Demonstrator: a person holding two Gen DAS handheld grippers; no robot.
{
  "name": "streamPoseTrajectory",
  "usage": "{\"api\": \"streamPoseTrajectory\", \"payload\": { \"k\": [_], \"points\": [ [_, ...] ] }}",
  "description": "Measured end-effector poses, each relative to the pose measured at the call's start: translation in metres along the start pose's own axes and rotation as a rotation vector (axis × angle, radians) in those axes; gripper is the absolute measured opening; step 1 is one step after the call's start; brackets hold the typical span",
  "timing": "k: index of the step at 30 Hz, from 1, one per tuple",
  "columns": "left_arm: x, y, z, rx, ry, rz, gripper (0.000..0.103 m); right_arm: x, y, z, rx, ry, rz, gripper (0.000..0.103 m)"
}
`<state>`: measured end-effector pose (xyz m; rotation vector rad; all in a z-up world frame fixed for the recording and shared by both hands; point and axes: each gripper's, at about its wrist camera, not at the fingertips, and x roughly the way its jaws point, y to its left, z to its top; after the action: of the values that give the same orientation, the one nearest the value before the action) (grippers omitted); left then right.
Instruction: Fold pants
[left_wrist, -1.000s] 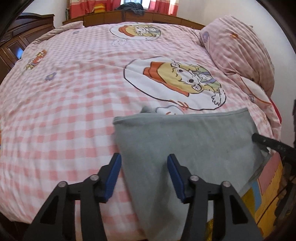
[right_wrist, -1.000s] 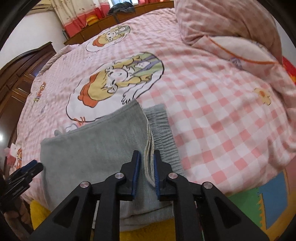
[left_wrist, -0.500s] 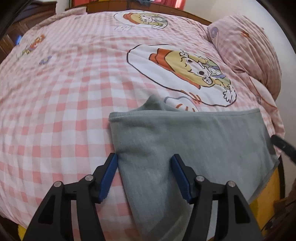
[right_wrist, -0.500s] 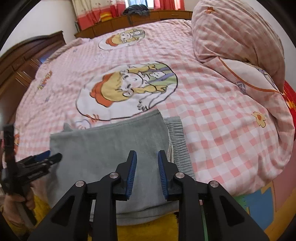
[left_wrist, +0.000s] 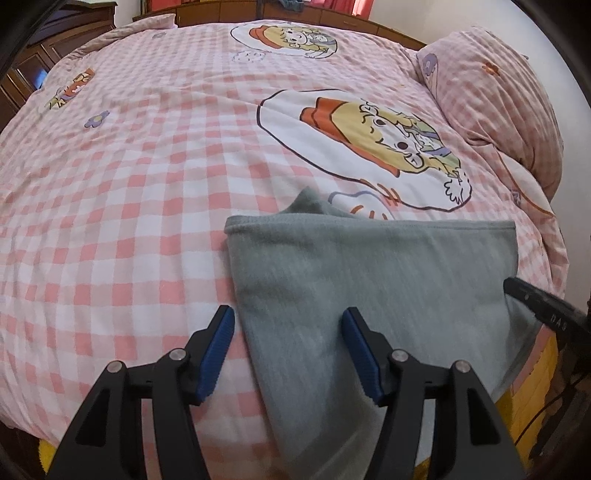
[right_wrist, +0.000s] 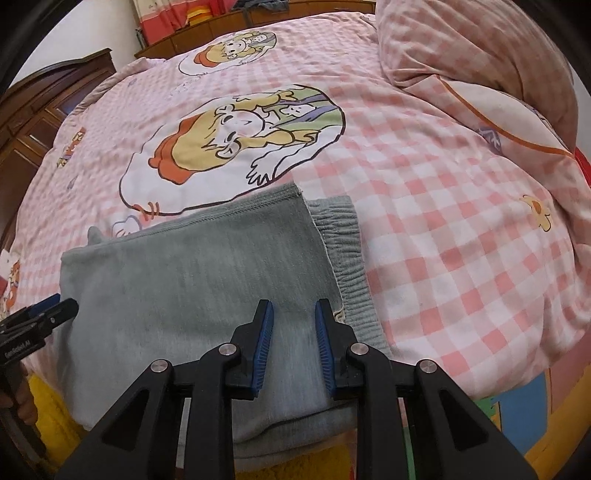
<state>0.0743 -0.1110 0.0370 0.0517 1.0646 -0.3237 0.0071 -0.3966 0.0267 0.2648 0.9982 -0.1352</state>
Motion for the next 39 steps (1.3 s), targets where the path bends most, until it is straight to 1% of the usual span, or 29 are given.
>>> {"api": "streamPoseTrajectory", "payload": {
  "k": [3, 5, 6, 8, 12, 14, 18, 21, 22, 24, 26, 28, 33, 36, 39],
  "points": [
    [-0.006, 0.002, -0.006, 0.003, 0.001, 0.000, 0.064, -0.007, 0.001, 0.002, 0.014, -0.002, -0.002, 0.024],
    [-0.009, 0.004, -0.009, -0.003, 0.006, -0.006, 0.064, -0.013, 0.002, 0.005, 0.048, 0.001, 0.026, 0.029],
    [-0.010, 0.004, -0.008, -0.005, 0.008, -0.008, 0.064, -0.016, 0.003, 0.006, 0.069, 0.003, 0.043, 0.033],
    [-0.012, 0.005, -0.010, -0.008, 0.014, -0.011, 0.064, -0.023, 0.008, 0.007, 0.085, -0.007, 0.066, 0.034],
    [-0.016, 0.005, -0.014, 0.002, 0.016, -0.009, 0.064, -0.035, 0.029, 0.010, 0.038, -0.032, 0.074, 0.034],
    [-0.016, 0.006, -0.015, -0.001, 0.018, -0.012, 0.064, -0.036, 0.041, 0.010, 0.015, -0.032, 0.098, 0.034],
    [-0.015, 0.007, -0.019, -0.011, 0.025, -0.019, 0.064, -0.021, 0.065, 0.003, -0.035, 0.011, 0.131, 0.035],
    [-0.013, 0.009, -0.021, -0.018, 0.028, -0.027, 0.065, -0.004, 0.073, -0.006, -0.057, 0.055, 0.127, 0.035],
    [-0.012, 0.010, -0.022, -0.022, 0.031, -0.031, 0.066, 0.006, 0.076, -0.010, -0.070, 0.082, 0.116, 0.035],
    [-0.010, 0.012, -0.022, -0.031, 0.034, -0.040, 0.067, 0.016, 0.079, -0.017, -0.093, 0.081, 0.102, 0.036],
    [-0.011, 0.014, -0.023, -0.037, 0.034, -0.049, 0.067, 0.017, 0.078, -0.018, -0.096, 0.070, 0.111, 0.039],
    [-0.012, 0.014, -0.024, -0.038, 0.036, -0.053, 0.067, 0.017, 0.076, -0.017, -0.081, 0.077, 0.128, 0.041],
    [-0.014, 0.014, -0.033, -0.036, 0.046, -0.089, 0.067, 0.006, 0.079, -0.019, -0.036, 0.088, 0.120, 0.041],
    [-0.015, 0.015, -0.036, -0.022, 0.041, -0.094, 0.068, 0.000, 0.086, -0.027, -0.022, 0.111, 0.140, 0.041],
    [-0.016, 0.019, -0.038, -0.038, 0.044, -0.114, 0.068, -0.006, 0.094, -0.035, -0.016, 0.126, 0.164, 0.041]
  ]
}}
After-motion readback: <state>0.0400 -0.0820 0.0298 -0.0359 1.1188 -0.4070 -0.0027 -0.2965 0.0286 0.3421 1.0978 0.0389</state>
